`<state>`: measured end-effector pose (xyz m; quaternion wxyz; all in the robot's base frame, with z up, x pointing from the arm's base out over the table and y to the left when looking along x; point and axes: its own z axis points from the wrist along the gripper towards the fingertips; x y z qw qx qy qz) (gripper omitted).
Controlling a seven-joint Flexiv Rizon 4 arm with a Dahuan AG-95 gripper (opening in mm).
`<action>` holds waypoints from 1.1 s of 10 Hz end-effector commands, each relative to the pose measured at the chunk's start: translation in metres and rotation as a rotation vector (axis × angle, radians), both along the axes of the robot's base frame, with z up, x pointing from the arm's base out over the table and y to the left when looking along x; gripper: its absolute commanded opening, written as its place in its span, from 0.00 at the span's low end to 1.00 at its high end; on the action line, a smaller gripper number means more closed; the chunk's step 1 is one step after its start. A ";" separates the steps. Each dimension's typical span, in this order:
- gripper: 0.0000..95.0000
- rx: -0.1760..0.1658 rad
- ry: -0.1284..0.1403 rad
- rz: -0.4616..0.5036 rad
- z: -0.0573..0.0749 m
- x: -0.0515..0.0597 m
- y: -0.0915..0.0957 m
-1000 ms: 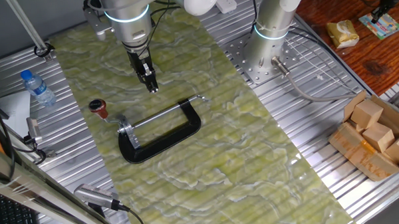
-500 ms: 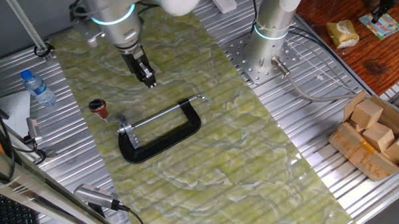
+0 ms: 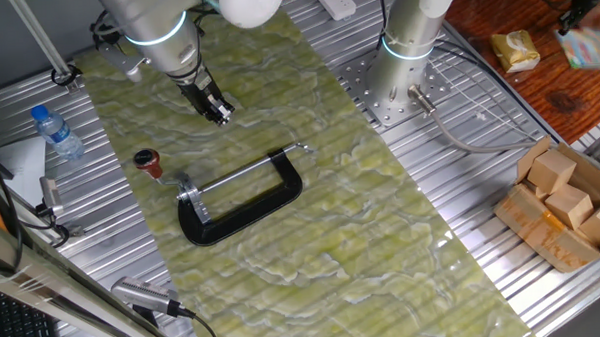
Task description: Push down the lever
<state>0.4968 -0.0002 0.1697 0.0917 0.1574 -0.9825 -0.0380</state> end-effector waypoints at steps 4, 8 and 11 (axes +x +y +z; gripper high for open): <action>0.00 -0.008 -0.008 -0.048 0.002 -0.001 0.001; 0.00 -0.015 -0.001 -0.064 0.000 -0.004 0.000; 0.00 -0.002 -0.020 -0.029 0.000 -0.004 -0.001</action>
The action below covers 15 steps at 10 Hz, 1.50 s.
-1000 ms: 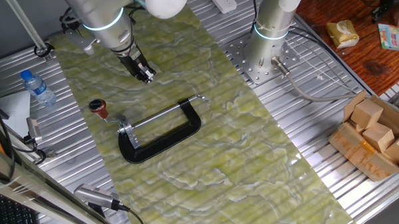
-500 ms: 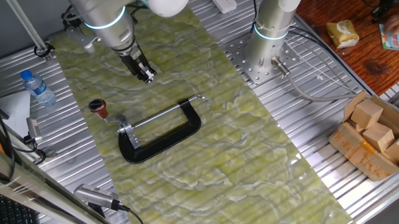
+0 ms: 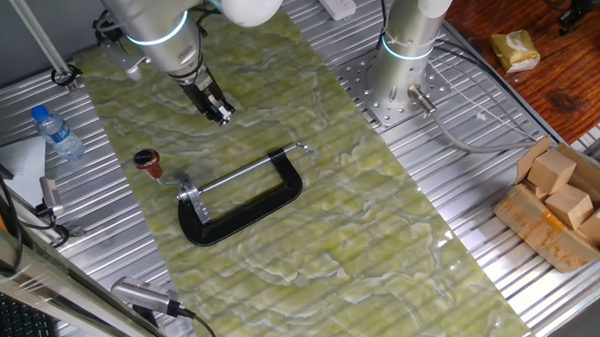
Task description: Push down the lever
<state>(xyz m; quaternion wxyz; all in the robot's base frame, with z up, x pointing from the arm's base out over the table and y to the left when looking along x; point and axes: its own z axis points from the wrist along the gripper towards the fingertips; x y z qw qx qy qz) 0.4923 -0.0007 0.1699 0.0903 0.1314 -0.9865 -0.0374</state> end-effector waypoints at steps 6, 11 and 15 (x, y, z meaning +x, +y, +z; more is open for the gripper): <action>0.00 0.008 -0.020 0.108 0.000 0.000 0.000; 0.00 0.015 -0.014 0.119 0.002 0.026 0.021; 0.00 0.006 -0.003 0.071 0.001 0.072 0.071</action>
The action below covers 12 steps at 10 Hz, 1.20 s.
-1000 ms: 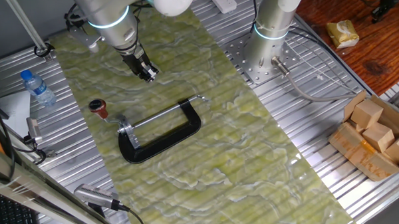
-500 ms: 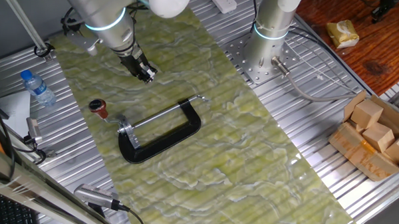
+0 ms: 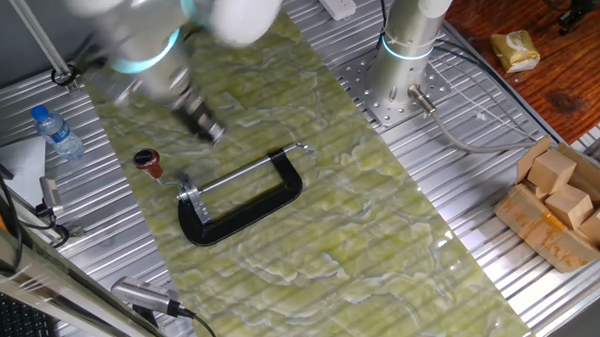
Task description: Push down the lever
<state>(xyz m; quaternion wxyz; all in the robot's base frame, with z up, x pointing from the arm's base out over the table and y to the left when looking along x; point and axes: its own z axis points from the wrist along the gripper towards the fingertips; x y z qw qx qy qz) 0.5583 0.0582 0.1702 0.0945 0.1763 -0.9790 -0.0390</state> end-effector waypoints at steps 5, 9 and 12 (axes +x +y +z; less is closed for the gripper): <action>0.00 -0.003 0.005 -0.113 0.001 0.023 0.040; 0.00 -0.007 0.010 -0.192 0.000 0.036 0.066; 0.00 -0.001 -0.009 -0.186 -0.002 0.042 0.081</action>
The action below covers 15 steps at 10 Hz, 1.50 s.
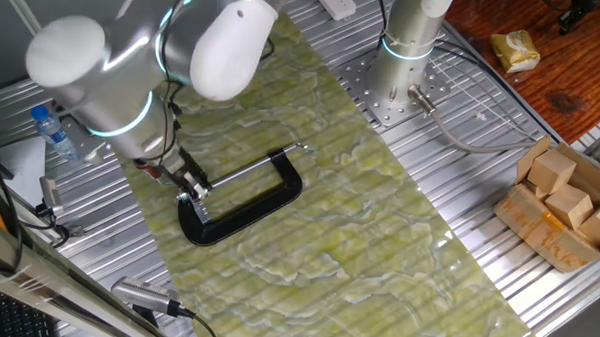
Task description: Push down the lever
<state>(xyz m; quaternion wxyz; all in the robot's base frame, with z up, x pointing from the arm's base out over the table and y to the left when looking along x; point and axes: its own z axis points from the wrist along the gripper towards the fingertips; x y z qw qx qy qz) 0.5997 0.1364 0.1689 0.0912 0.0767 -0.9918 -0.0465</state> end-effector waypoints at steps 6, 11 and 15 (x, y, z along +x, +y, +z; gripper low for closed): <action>0.00 0.030 -0.100 0.584 0.004 0.006 0.015; 0.00 -0.011 -0.128 0.813 -0.001 0.024 -0.004; 0.00 -0.016 -0.123 0.842 0.003 0.041 -0.036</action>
